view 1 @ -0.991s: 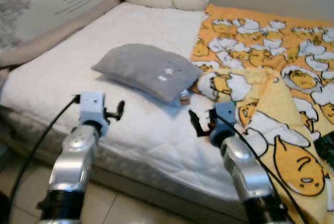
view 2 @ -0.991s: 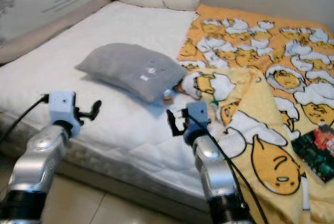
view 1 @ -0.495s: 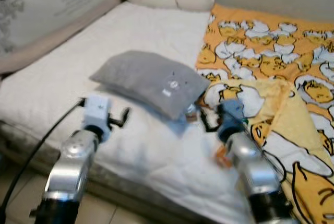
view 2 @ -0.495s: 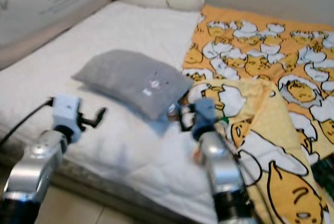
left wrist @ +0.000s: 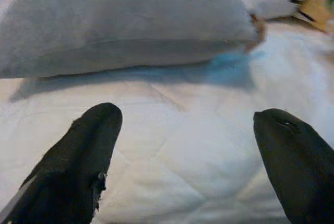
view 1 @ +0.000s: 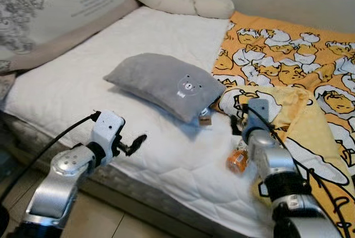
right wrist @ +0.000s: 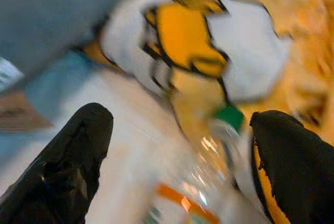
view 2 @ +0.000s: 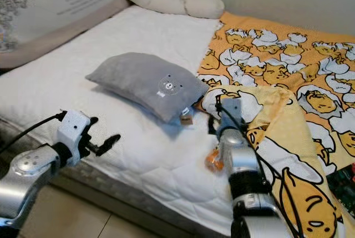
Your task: Clean up the room
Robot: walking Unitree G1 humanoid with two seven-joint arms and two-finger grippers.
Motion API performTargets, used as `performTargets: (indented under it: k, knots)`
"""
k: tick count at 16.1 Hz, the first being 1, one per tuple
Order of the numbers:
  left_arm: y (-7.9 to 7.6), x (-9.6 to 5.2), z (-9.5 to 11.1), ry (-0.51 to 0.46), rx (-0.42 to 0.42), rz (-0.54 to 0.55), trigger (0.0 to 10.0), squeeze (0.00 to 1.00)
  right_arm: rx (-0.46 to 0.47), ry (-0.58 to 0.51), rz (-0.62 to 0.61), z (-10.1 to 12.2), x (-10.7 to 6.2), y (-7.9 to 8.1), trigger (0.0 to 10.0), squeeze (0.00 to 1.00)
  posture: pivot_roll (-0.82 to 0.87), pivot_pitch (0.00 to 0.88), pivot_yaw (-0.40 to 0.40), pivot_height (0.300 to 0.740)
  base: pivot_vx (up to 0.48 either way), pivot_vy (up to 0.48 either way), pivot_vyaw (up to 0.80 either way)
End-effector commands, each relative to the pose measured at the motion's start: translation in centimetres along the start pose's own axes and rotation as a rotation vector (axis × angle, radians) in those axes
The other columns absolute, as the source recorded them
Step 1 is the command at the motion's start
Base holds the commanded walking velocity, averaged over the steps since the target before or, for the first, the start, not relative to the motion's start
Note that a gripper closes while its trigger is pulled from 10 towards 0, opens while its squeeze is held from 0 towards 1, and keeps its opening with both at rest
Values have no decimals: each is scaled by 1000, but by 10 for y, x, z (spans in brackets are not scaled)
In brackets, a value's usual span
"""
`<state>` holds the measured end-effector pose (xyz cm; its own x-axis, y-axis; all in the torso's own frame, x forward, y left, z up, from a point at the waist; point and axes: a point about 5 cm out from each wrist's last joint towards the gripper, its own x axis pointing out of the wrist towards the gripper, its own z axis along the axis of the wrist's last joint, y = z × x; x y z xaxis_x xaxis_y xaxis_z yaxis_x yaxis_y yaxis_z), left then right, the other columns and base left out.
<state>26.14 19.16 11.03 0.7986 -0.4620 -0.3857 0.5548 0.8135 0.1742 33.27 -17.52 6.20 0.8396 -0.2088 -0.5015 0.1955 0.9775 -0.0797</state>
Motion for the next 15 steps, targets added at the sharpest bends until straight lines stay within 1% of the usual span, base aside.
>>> performTargets:
  k: [1, 2, 4, 6, 7, 8, 9, 10, 11, 12, 14, 15]
  knots:
    - [-7, -1, 2, 5, 14, -65, 10000, 0, 21, 43, -19, -3, 3, 0, 10000, 1000, 83, 0, -36, 740, 0, 0, 0]
    - [-11, -4, 1, 29, 31, -126, 10000, 0, 44, 108, -21, -11, 6, 3, 10000, 349, 87, 0, -32, 740, 0, 0, 0]
    - [-13, -5, 0, 40, 39, -148, 10000, 0, 68, 148, -15, -17, 8, 4, 10000, 0, 88, 0, -26, 740, 0, 0, 0]
    - [-15, -7, 0, 56, 47, -183, 10000, 0, 128, 226, -19, -30, 11, 5, 10000, 0, 93, 0, -18, 740, 0, 0, 0]
    - [-15, -6, 0, 58, 47, -188, 10000, 0, 158, 261, 9, -38, 10, 7, 10000, 0, 97, 0, -12, 740, 0, 0, 0]
    - [-16, -6, 0, 63, 50, -195, 10000, 0, 169, 288, 42, -46, 10, 10, 10000, 0, 105, 0, -10, 740, 0, 0, 0]
    - [-16, -6, 1, 68, 54, -204, 10000, 0, 178, 305, 68, -51, 9, 13, 4824, 0, 125, 0, -5, 740, 0, 0, 0]
    - [-16, -6, 1, 71, 57, -209, 10000, 0, 207, 314, 73, -54, 9, 14, 4000, 0, 125, 0, -5, 740, 0, 0, 0]
    - [-16, -7, 3, 75, 62, -219, 10000, 0, 305, 342, 71, -58, 8, 15, 1216, 0, 147, 0, -6, 740, 0, 0, 0]
    - [-15, -9, 5, 82, 69, -229, 10000, 0, 368, 353, 62, -61, 8, 15, 0, 0, 180, 0, -7, 740, 0, 0, 0]
    - [-15, -14, 4, 105, 81, -243, 10000, 0, 430, 383, 42, -67, 7, 14, 0, 0, 212, 0, -5, 740, 0, 0, 0]
    - [-15, -16, 4, 109, 83, -246, 10000, 0, 432, 386, 37, -68, 6, 14, 0, 0, 215, 0, -7, 740, 0, 0, 0]
